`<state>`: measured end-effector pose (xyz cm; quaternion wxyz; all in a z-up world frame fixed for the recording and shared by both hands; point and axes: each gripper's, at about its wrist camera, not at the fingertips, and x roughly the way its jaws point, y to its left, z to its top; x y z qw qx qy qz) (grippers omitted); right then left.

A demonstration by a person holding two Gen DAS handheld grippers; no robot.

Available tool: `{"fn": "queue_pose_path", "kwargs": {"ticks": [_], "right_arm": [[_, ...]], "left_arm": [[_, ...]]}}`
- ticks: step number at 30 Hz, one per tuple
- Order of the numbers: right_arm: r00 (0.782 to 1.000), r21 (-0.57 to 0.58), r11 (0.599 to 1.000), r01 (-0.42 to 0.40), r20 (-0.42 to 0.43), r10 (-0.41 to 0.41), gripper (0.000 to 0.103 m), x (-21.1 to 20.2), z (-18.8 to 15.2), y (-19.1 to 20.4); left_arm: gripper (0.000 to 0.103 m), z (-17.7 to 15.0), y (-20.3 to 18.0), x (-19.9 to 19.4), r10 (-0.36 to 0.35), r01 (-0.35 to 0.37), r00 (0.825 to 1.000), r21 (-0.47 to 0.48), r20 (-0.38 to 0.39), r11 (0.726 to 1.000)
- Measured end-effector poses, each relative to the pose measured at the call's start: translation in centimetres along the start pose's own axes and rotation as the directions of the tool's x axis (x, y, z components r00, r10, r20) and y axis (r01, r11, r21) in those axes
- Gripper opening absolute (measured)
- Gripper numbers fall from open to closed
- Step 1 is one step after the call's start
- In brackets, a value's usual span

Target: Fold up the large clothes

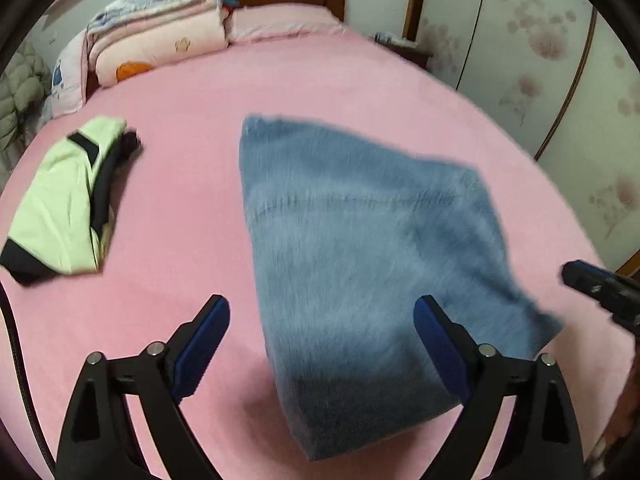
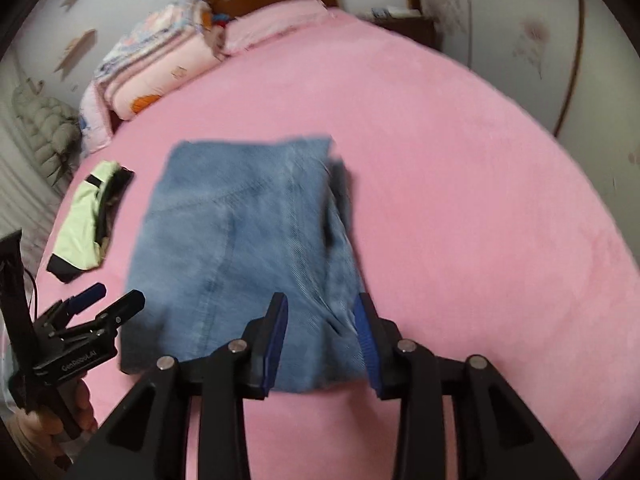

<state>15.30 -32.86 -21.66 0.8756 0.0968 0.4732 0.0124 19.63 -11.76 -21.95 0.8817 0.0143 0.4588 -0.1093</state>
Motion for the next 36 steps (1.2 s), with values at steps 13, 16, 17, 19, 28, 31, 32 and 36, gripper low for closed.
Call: {"fn": "queue_pose_path", "kwargs": {"ticks": [13,16,17,19,28,31,32,36], "right_arm": [[0.997,-0.114,0.993,0.026,-0.066,-0.034,0.034,13.6,10.7,3.2],[0.984,-0.127,0.985,0.116,-0.119,-0.132,0.025,17.6,10.8,0.8],[0.984,-0.128,0.985,0.117,-0.116,-0.132,0.025,18.3,10.6,0.2],[0.979,-0.122,0.979,0.163,-0.099,-0.176,0.050,18.8,10.7,-0.7],[0.989,-0.097,0.989,0.112,-0.081,-0.120,0.064,15.2,12.0,-0.3],[0.999,-0.072,0.997,0.030,-0.021,-0.032,0.064,10.4,12.1,0.8],[1.000,-0.060,0.998,0.007,-0.003,-0.007,0.064,8.8,12.0,1.1],[0.998,-0.059,0.998,-0.026,0.055,0.029,0.064,3.6,11.0,1.9]], "left_arm": [[0.103,9.4,3.0,10.9,-0.123,0.113,0.988,-0.097,-0.098,0.989],[0.103,8.5,4.0,15.4,-0.048,0.031,0.981,-0.095,-0.187,0.995],[0.103,7.9,4.6,16.7,-0.077,0.051,0.970,-0.117,-0.231,0.992],[0.103,7.3,6.5,18.0,-0.178,0.117,0.950,-0.238,-0.256,0.964],[0.102,9.0,4.5,12.4,-0.095,0.078,0.983,-0.111,-0.159,0.991],[0.102,9.6,4.0,7.8,-0.106,0.096,0.990,-0.104,-0.096,0.990],[0.102,9.8,3.8,6.5,-0.097,0.088,0.992,-0.100,-0.085,0.991],[0.102,10.0,3.6,1.5,-0.033,0.025,0.996,-0.102,-0.082,0.995]]}}
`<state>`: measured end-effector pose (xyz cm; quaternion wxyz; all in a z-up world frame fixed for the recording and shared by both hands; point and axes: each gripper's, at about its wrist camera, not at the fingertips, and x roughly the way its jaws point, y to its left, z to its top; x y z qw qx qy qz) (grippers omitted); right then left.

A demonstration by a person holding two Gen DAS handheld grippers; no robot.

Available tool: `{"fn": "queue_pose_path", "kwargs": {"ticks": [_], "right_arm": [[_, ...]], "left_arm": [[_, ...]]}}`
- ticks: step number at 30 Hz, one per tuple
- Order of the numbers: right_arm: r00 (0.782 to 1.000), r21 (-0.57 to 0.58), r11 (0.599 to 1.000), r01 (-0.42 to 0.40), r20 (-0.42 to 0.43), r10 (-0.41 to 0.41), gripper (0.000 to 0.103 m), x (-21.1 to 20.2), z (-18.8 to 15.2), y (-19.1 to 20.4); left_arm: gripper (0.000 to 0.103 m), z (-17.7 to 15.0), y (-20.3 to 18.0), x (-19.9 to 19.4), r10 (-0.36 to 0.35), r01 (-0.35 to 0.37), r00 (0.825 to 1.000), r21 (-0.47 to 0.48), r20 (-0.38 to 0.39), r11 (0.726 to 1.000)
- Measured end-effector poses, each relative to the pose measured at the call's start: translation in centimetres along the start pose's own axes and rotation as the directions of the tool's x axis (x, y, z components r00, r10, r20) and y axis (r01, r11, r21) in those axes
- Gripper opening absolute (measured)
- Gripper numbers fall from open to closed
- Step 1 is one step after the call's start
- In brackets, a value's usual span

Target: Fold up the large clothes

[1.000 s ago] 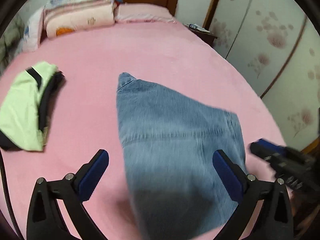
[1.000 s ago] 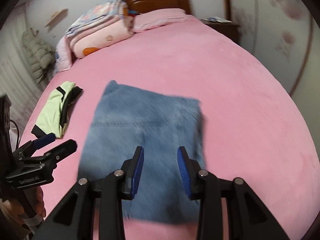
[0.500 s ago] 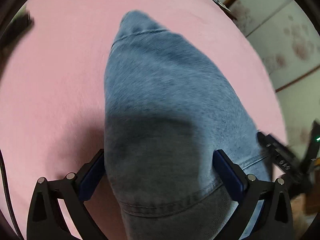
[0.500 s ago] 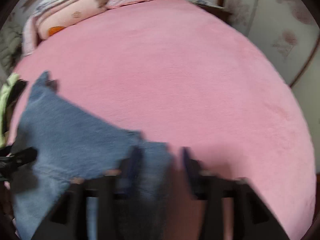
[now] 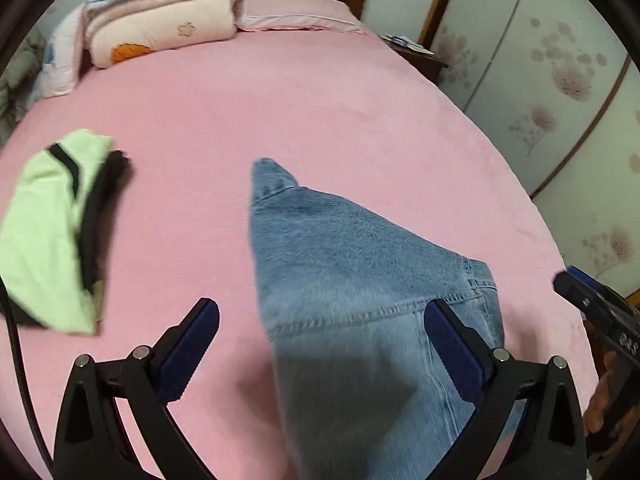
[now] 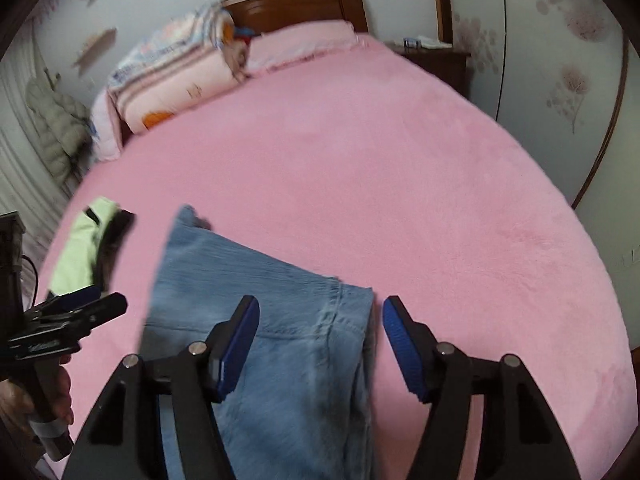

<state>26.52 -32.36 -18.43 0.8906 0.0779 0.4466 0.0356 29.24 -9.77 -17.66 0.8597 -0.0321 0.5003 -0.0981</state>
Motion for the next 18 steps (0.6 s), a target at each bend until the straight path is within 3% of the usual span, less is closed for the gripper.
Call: {"fn": "queue_pose_path", "kwargs": {"ticks": [4,9,13,18], "right_arm": [[1.000,-0.032,0.999,0.009,0.018,-0.009,0.065,-3.3,-0.8,2.0],[1.000,-0.036,0.999,-0.005,-0.001,0.005,0.065,-6.4,-2.0,2.8],[1.000,-0.043,0.999,-0.016,-0.009,0.015,0.071,-7.9,-2.7,3.4],[1.000,-0.047,0.999,-0.026,-0.019,0.025,0.075,-8.7,-3.4,3.8]], "left_arm": [[0.102,-0.3,-0.3,-4.1,0.037,-0.037,0.999,-0.024,0.005,0.999],[0.102,-1.6,-0.9,-7.8,0.011,-0.009,0.999,-0.053,0.048,0.999],[0.102,-2.5,-1.3,-8.8,-0.017,0.021,0.999,-0.073,0.048,0.997],[0.102,-4.2,-2.4,-8.3,-0.029,0.030,0.999,-0.026,0.019,0.999]]}}
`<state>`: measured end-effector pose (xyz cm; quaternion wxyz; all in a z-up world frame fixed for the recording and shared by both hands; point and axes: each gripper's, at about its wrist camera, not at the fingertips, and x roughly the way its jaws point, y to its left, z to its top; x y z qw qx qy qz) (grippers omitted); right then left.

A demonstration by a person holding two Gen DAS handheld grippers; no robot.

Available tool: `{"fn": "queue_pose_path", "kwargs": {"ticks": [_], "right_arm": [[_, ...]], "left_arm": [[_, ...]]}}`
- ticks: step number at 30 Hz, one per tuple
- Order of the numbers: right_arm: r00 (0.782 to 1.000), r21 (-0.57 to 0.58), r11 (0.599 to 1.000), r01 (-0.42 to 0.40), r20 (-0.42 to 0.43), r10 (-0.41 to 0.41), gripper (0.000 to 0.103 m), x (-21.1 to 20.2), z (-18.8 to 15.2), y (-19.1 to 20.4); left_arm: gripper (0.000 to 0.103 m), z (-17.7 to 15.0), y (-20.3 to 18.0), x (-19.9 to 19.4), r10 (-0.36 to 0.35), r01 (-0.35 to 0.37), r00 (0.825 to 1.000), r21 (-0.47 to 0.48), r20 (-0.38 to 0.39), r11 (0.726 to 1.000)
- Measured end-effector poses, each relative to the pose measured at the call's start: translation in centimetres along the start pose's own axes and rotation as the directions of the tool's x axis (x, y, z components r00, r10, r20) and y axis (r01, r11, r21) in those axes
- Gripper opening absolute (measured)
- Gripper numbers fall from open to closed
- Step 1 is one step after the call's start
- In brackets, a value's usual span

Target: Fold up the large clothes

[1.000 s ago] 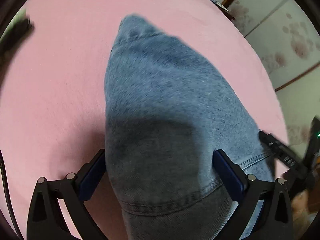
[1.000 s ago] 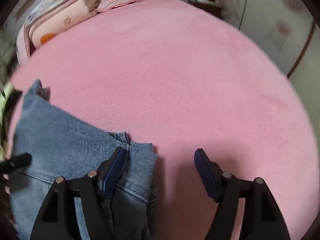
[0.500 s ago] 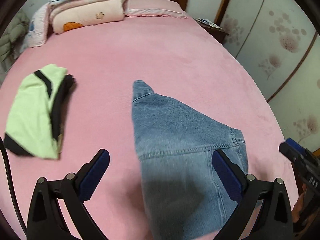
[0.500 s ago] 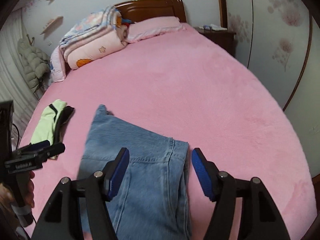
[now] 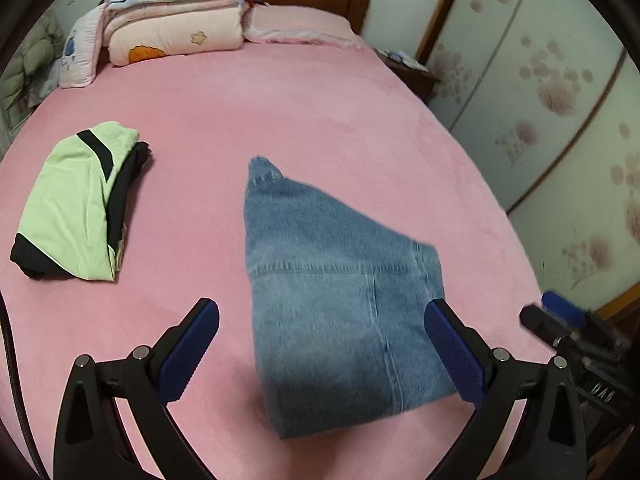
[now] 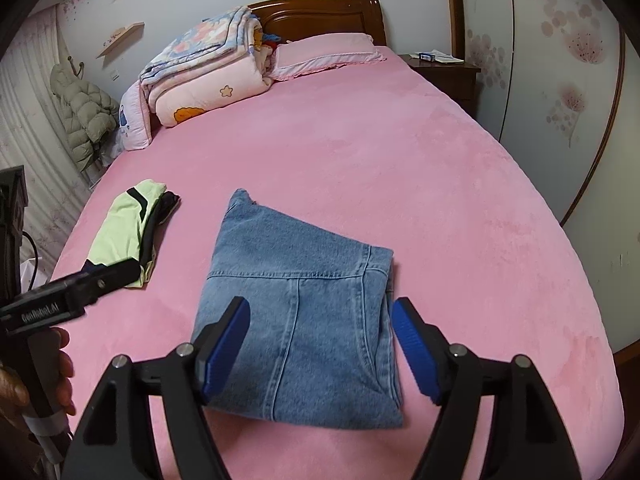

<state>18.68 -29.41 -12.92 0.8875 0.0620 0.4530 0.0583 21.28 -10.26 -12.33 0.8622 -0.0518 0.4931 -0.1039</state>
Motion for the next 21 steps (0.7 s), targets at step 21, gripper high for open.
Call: {"fn": "queue_pose_path", "kwargs": {"ticks": [21], "right_arm": [[1.000,0.019,1.000,-0.004,0.001,0.004,0.088,0.8,-5.3,-1.7]], "left_arm": [[0.102,-5.0,-0.6,2.7,0.032,-0.032,0.998,0.006,-0.059,0.999]]}}
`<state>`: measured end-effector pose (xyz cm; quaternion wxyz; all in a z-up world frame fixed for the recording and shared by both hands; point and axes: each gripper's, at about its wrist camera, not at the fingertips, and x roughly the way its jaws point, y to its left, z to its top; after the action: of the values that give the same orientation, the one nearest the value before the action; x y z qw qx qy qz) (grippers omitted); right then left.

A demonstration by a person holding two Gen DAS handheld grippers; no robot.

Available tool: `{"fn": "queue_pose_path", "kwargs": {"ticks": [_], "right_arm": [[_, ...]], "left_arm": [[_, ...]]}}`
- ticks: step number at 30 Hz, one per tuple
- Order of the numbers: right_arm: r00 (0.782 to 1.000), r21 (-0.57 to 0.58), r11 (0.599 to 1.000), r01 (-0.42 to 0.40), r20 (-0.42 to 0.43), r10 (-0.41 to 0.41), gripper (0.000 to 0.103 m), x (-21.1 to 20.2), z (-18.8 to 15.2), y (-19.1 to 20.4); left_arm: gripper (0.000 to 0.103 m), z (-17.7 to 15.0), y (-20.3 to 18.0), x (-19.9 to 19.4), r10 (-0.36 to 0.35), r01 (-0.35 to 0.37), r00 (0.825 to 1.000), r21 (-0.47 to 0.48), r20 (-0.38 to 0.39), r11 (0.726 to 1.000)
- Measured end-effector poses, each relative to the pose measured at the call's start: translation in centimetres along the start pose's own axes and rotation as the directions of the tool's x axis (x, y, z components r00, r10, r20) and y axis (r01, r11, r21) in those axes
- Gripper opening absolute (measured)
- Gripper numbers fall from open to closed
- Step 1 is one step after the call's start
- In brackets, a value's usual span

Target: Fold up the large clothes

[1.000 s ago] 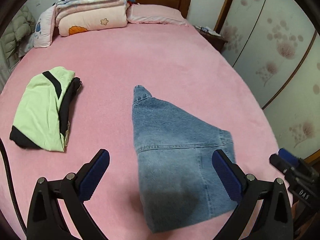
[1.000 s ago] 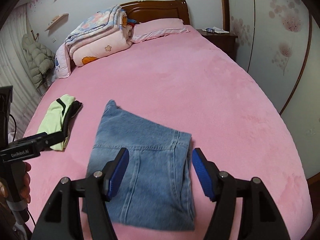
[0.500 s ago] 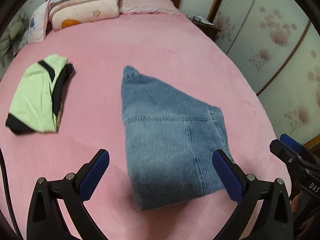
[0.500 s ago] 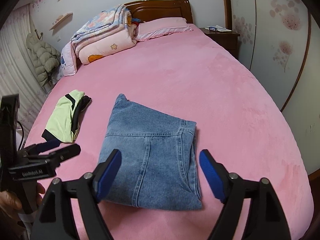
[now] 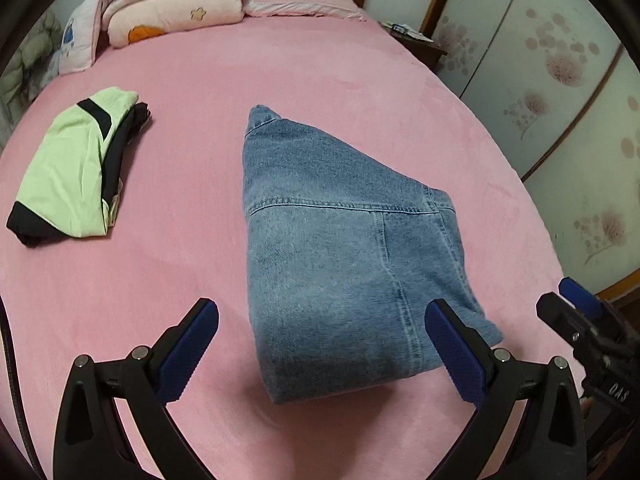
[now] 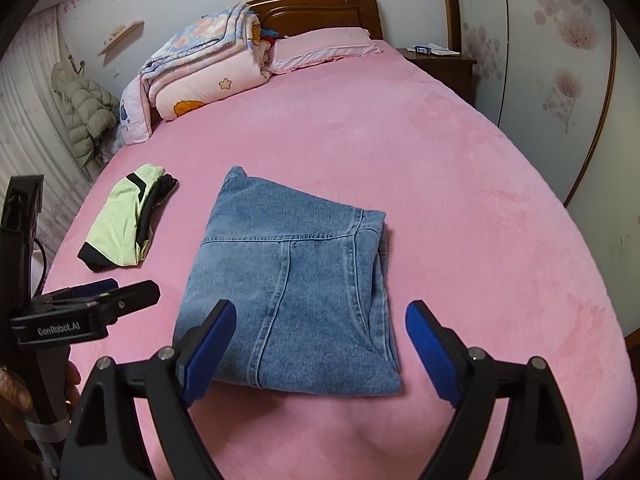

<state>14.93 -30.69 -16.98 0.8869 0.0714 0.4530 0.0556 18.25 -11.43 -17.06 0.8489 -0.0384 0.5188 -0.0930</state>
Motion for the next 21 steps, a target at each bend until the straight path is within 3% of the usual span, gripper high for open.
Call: {"fn": "queue_pose_path", "kwargs": {"ticks": [10,14,16,19,21], "right_arm": [[0.988,-0.002,0.999,0.040,-0.152,-0.040,0.092,6.5,-1.8,-3.1],[0.982,-0.004,1.000,0.003,-0.188,-0.004,0.092,9.9,-1.7,-4.2],[0.977,0.002,1.000,-0.024,-0.214,0.024,0.092,11.7,-1.6,-5.0],[0.943,0.093,0.992,-0.082,-0.314,0.107,0.092,15.3,-1.7,-6.9],[0.929,0.138,0.983,-0.122,-0.332,0.162,0.092,16.9,-1.8,-8.0]], "left_arm": [[0.102,-2.0,3.2,6.7,-0.040,0.030,0.995,-0.101,-0.097,0.994],[0.102,-2.2,5.3,9.9,-0.117,0.087,0.984,-0.216,-0.133,0.972],[0.102,-2.3,6.3,11.6,-0.122,0.075,0.979,-0.272,-0.161,0.959],[0.102,-2.5,7.2,13.5,-0.184,0.127,0.970,-0.313,-0.160,0.941],[0.103,-2.5,7.4,14.5,-0.231,0.172,0.961,-0.330,-0.152,0.928]]}}
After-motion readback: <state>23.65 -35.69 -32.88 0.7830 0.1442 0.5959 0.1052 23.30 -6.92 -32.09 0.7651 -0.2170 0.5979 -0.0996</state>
